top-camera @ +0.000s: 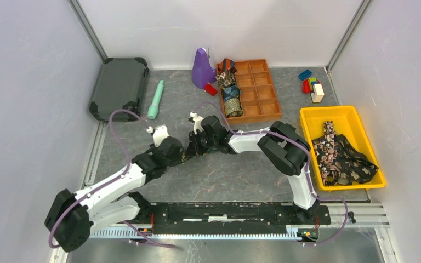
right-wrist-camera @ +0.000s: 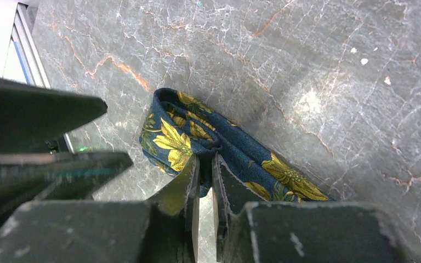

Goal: Roll the ties
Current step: Roll the tie at the center of the board.

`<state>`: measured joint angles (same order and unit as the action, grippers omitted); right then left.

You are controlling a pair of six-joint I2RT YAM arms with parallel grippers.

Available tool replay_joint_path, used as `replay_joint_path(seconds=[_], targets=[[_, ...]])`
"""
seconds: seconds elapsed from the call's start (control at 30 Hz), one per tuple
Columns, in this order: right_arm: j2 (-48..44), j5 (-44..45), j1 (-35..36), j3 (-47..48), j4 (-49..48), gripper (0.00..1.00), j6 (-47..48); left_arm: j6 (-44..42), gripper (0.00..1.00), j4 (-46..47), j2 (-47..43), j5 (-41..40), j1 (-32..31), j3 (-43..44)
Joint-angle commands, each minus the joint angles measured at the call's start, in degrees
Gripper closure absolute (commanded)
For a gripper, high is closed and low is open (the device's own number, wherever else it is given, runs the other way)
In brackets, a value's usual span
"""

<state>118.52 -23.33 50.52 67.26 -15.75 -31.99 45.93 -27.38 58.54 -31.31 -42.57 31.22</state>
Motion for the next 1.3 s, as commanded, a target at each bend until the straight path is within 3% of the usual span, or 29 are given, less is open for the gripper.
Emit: replay_joint_path(seconds=[0.0, 0.17, 0.5, 1.0, 1.27], targets=[[3.0, 1.8, -0.1, 1.3, 2.4, 0.86, 2.5, -3.3, 0.39, 5.8, -5.5, 11.6, 9.1, -5.6], [4.1, 1.2, -0.5, 2.0, 2.7, 0.86, 2.8, -5.2, 0.45, 12.7, -7.0, 24.6, 19.2, -10.4], [5.3, 0.4, -1.2, 2.8, 2.7, 0.87, 2.7, 0.6, 0.49, 23.7, -4.3, 34.2, 25.8, -16.0], [7.1, -1.1, -1.7, 5.0, 3.2, 0.87, 2.4, 6.5, 0.57, 30.6, -2.4, 31.9, 26.5, -19.9], [7.4, -1.5, -1.7, 5.9, 4.2, 0.87, 2.7, 4.8, 0.84, 33.6, -0.7, 33.2, 26.5, -19.2]])
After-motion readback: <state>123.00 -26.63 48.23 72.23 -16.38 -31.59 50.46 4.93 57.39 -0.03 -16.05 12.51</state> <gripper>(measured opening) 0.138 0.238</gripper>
